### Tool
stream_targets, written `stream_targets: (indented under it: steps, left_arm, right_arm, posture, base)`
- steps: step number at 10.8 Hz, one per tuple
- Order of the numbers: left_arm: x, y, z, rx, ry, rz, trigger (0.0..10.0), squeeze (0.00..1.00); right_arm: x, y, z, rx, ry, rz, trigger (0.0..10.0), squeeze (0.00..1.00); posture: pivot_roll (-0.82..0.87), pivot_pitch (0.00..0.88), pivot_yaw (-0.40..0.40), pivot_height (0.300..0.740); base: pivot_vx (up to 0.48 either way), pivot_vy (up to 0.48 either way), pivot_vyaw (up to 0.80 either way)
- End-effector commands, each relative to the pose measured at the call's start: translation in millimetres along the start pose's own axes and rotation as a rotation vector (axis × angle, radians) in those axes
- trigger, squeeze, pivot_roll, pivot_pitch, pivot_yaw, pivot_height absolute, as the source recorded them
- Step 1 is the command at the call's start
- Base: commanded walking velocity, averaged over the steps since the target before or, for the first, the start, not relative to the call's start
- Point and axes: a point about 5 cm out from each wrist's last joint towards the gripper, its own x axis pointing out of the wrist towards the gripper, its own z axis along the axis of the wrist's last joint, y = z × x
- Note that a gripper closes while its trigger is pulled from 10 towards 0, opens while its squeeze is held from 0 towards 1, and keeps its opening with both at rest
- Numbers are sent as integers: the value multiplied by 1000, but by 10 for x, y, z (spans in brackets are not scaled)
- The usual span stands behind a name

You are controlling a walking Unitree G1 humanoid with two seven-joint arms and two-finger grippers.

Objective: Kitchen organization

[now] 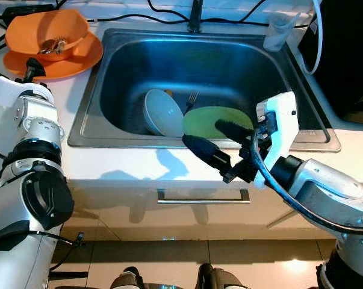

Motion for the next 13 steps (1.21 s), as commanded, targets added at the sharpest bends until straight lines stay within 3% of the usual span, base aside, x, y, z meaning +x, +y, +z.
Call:
stream_targets:
  steps: [1, 3, 7, 10, 13]
  left_arm:
    - [-118, 445, -456, 8, 203, 160, 10000, 0]
    - [-139, 545, -494, 8, 232, 192, 10000, 0]
    - [-228, 564, -726, -89, 328, 265, 10000, 0]
    - [-416, 311, -1171, -98, 494, 199, 10000, 0]
    - [-475, 2, -1292, -95, 547, 102, 10000, 0]
  right_arm:
    - [10, 4, 8, -3, 6, 7, 10000, 0]
    - [17, -3, 30, -11, 0, 1, 10000, 0]
    - [-77, -25, 28, -31, 10, -38, 10000, 0]
    - [-112, -45, 37, -38, 10, -62, 10000, 0]
    - [-131, -40, 34, -37, 10, -76, 10000, 0]
  posture:
    - [-191, 255, -80, 740]
    - [-200, 247, -78, 740]
    - [-258, 253, -70, 740]
    - [-278, 260, -60, 740]
    - [-291, 270, -51, 740]
  base:
    - [0, 0, 0]
    - [0, 0, 0]
    - [0, 0, 0]
    - [0, 0, 0]
    - [0, 0, 0]
